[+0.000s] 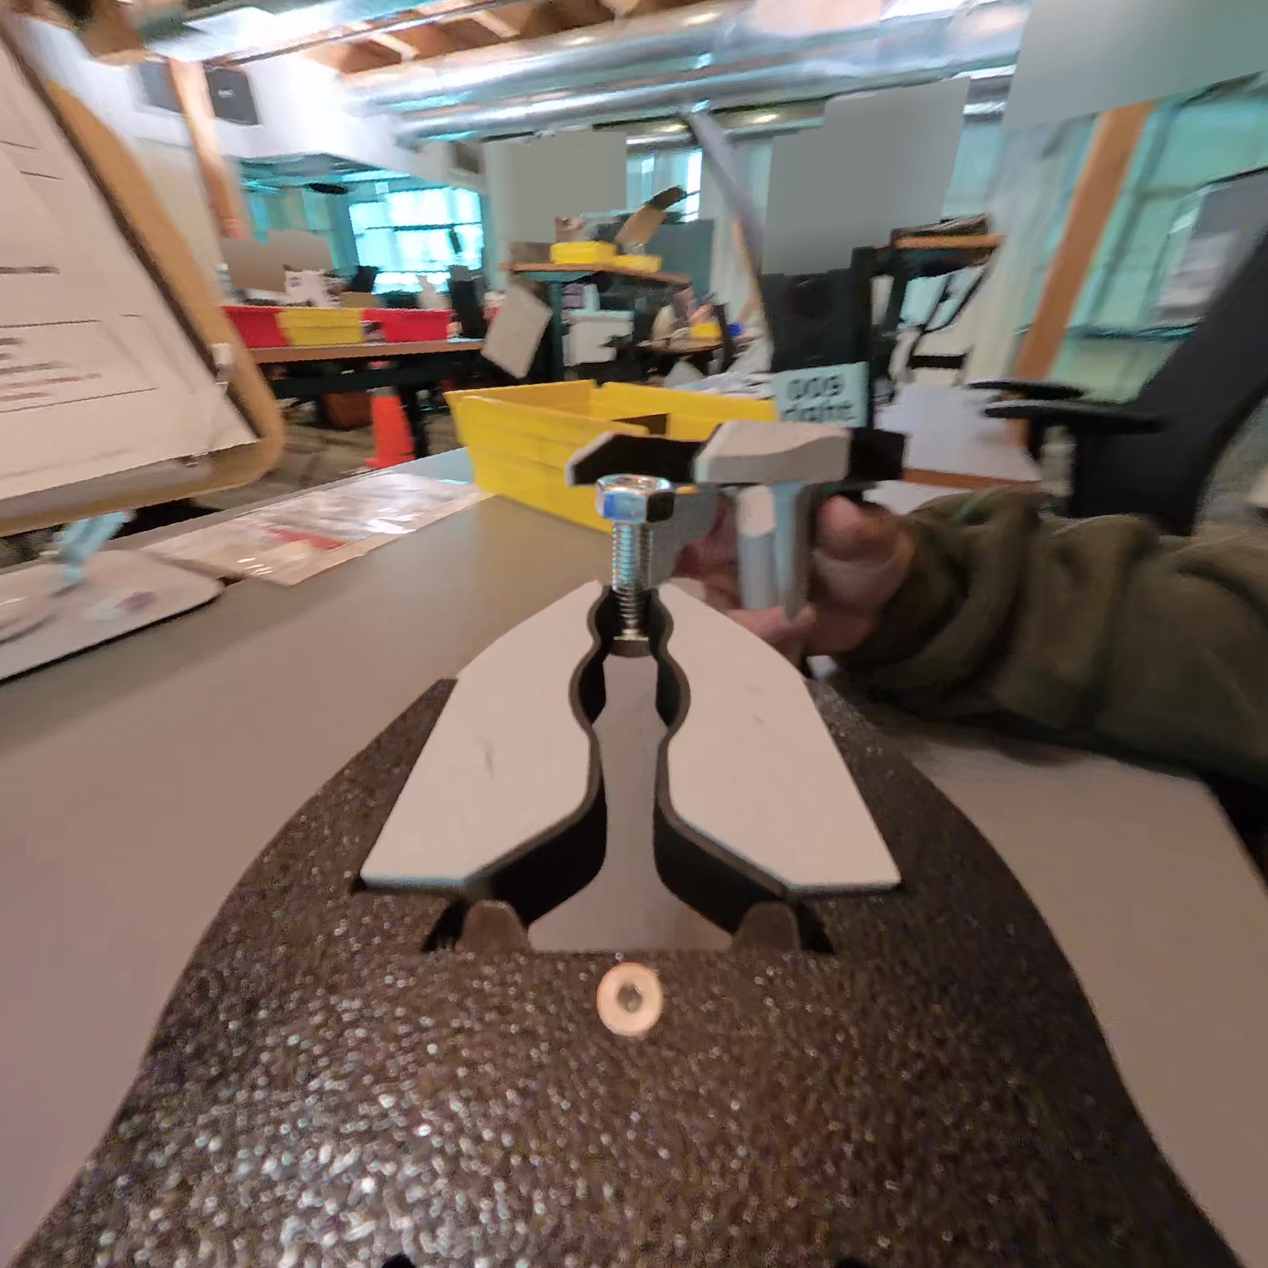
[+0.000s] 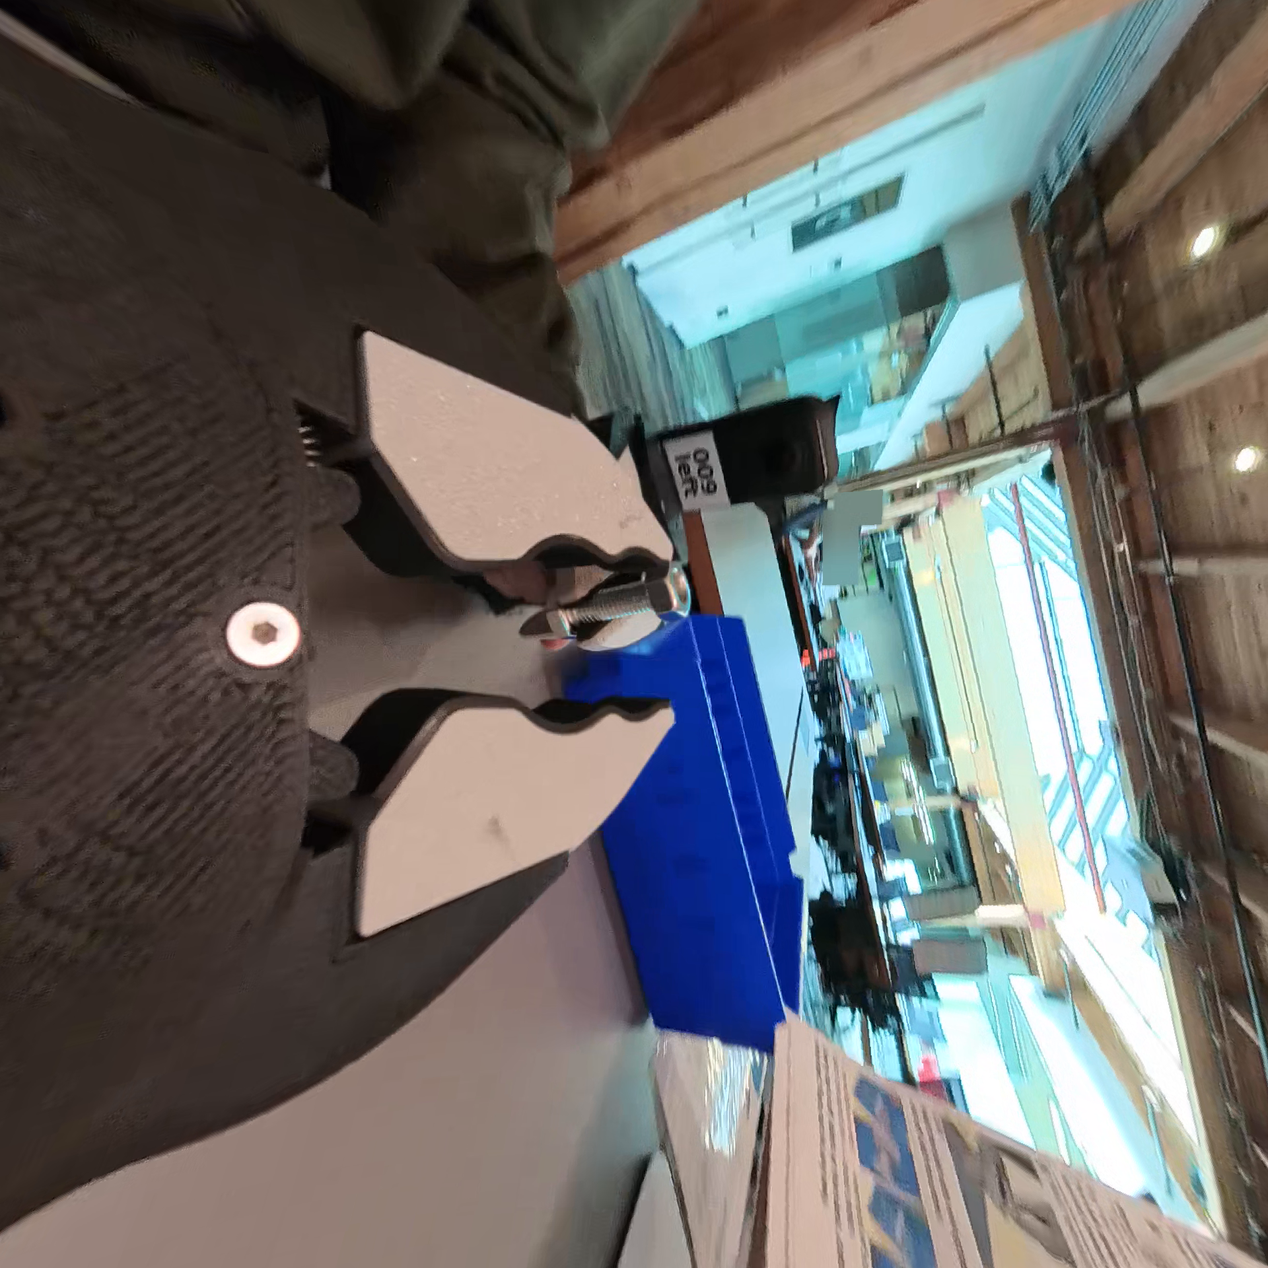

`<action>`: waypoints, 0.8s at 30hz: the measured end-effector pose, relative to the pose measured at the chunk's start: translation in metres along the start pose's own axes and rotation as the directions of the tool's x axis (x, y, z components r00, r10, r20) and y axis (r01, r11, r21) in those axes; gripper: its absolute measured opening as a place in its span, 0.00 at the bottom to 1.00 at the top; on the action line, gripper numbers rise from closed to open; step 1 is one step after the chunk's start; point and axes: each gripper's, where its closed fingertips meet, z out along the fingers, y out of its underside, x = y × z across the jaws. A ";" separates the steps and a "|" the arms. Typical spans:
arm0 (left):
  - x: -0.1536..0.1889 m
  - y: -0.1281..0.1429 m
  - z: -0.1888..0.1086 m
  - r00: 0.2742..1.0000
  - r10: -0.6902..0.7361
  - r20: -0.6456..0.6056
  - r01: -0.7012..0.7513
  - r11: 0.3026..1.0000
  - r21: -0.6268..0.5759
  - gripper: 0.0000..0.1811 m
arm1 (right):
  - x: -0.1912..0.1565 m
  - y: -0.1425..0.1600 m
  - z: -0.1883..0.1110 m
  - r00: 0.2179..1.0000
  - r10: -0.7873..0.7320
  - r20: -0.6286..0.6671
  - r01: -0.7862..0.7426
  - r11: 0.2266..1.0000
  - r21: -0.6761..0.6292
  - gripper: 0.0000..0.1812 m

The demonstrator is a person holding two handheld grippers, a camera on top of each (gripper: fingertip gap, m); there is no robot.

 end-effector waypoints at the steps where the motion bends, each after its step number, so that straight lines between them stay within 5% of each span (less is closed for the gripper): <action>1: -0.005 0.001 0.001 0.999 0.015 0.051 -0.015 1.000 -0.009 0.05 | 0.001 -0.001 0.000 0.999 -0.031 -0.020 0.031 1.000 -0.004 0.20; 5: -0.011 0.006 0.006 0.990 0.062 0.128 -0.055 0.997 -0.060 0.05 | 0.005 0.006 0.009 0.980 -0.158 -0.120 0.152 0.987 -0.058 0.21; 9: -0.009 0.009 0.008 0.990 0.077 0.122 -0.068 0.994 -0.083 0.05 | 0.008 0.011 0.014 0.965 -0.202 -0.167 0.192 0.979 -0.075 0.12; 13: -0.003 0.008 0.007 0.996 0.063 0.066 -0.059 0.996 -0.066 0.05 | 0.002 0.010 0.013 0.973 -0.207 -0.104 0.198 0.976 -0.092 0.10; 19: 0.028 0.002 0.001 0.977 -0.042 -0.207 0.038 0.999 -0.023 0.05 | -0.021 0.002 0.007 0.990 -0.092 0.103 0.096 0.995 -0.033 0.10; 21: 0.025 0.001 0.000 0.981 -0.045 -0.187 0.043 0.999 -0.015 0.05 | -0.024 -0.010 0.003 0.989 -0.035 0.146 0.030 0.999 0.033 0.10; 24: 0.021 0.001 0.000 0.986 -0.038 -0.162 0.036 0.999 -0.016 0.05 | 0.008 -0.029 -0.011 0.992 -0.100 -0.078 0.108 0.989 0.104 0.10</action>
